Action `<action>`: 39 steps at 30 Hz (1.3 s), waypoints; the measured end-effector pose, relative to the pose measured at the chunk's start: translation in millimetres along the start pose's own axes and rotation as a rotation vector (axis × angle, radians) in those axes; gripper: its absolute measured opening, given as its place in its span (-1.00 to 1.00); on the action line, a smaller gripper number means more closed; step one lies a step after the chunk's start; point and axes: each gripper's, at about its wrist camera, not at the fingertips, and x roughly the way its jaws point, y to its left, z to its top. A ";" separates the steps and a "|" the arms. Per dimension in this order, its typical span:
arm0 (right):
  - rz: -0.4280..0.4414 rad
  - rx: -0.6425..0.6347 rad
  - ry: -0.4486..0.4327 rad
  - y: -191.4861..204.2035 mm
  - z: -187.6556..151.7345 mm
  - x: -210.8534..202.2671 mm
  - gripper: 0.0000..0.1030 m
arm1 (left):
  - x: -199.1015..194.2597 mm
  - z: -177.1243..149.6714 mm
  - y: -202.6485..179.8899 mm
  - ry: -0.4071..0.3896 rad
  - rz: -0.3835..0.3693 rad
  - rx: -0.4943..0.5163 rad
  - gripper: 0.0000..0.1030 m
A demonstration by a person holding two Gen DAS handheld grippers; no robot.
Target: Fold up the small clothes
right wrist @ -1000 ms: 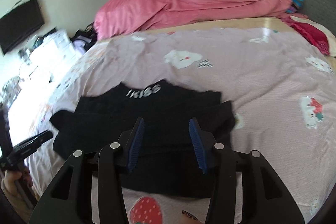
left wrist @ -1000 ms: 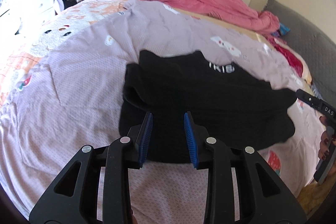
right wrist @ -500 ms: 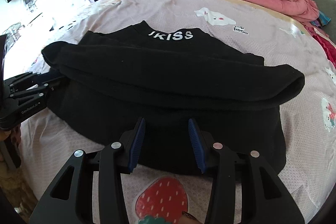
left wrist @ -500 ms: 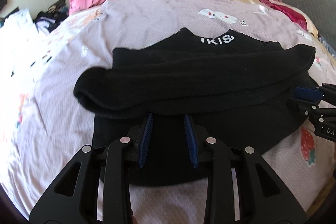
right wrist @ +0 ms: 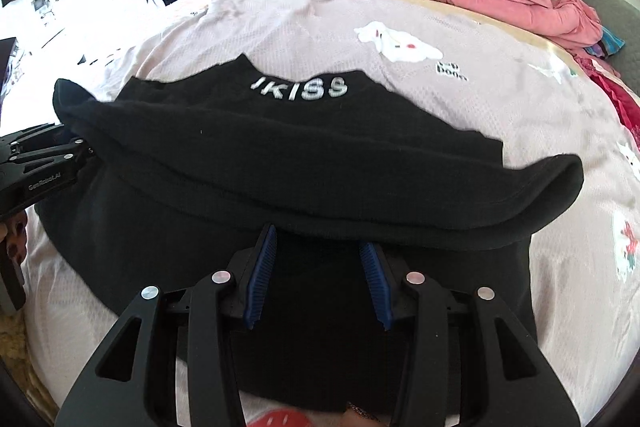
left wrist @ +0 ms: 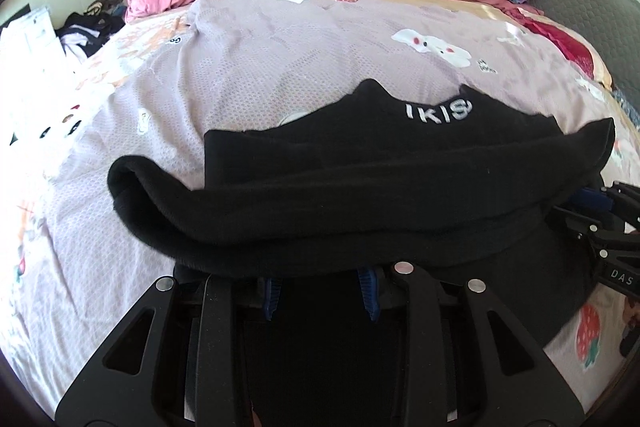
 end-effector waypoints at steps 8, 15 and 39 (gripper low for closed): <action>0.063 0.154 -0.049 -32.3 21.3 -2.2 -0.19 | 14.0 31.1 18.5 -0.008 -0.023 -0.091 -0.53; 0.039 0.274 -0.125 -71.0 29.6 -23.8 -0.12 | -1.3 39.1 41.6 -0.062 -0.038 -0.189 -0.41; -0.034 0.336 -0.038 -132.8 30.8 29.6 -0.16 | 31.3 29.0 77.0 -0.032 -0.069 -0.173 -0.12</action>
